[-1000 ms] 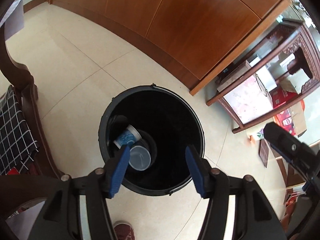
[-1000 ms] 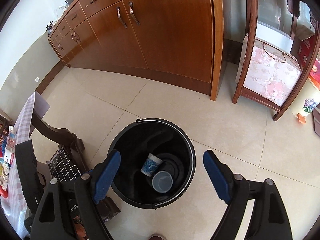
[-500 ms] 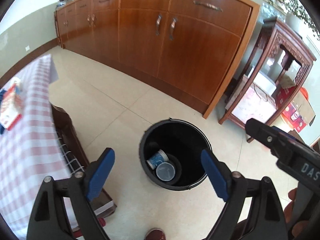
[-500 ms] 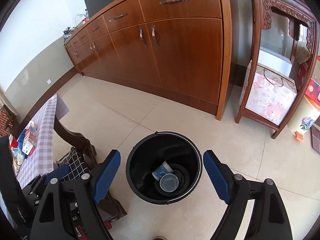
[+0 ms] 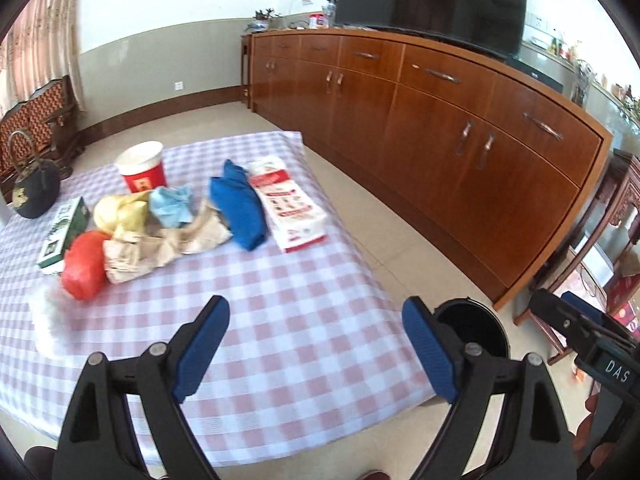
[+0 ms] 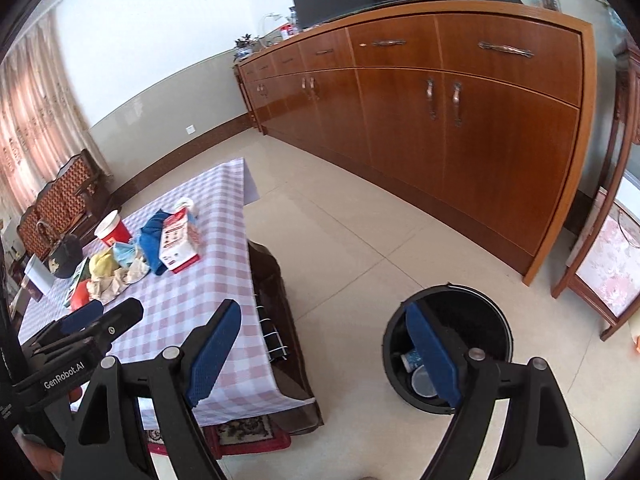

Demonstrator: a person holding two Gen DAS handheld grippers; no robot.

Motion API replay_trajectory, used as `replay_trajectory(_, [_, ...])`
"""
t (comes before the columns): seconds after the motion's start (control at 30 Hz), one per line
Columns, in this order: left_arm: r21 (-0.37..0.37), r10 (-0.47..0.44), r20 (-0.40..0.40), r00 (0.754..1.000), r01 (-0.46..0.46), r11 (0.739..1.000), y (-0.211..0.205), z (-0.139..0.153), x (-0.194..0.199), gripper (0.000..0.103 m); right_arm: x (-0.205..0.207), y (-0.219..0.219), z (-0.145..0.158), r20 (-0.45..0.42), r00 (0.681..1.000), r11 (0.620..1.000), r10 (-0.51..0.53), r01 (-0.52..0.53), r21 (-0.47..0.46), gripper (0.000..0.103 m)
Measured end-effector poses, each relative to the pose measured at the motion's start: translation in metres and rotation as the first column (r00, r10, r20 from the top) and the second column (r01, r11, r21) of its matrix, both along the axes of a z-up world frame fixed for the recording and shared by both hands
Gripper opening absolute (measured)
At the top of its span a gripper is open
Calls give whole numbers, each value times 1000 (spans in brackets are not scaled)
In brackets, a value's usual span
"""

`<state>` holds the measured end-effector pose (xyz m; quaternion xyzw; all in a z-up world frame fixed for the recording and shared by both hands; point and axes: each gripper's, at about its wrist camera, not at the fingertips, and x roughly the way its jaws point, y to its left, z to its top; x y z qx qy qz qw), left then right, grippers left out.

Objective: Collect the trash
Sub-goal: 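Move both open grippers back over the table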

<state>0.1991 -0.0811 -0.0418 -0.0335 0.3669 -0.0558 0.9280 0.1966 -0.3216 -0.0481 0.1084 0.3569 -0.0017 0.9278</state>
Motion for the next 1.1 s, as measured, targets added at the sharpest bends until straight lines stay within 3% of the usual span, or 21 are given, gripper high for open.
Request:
replay_trajectory(0.2, [21,143,12,990,-143,989,64,2,-8,89,15,58,4,7,994,994,105,-105,-9,86])
replay_trajectory(0.4, [-4,252,-23,967,-252,968,123,-5,-16,89,24,104,5,4,982,982,187,-187,-23,86])
replay_trajectory(1.1, [18,399,-11,917,-399,917,217,-16,-16,89,71,174,-6,-43,958,957,283,-285,-52,86])
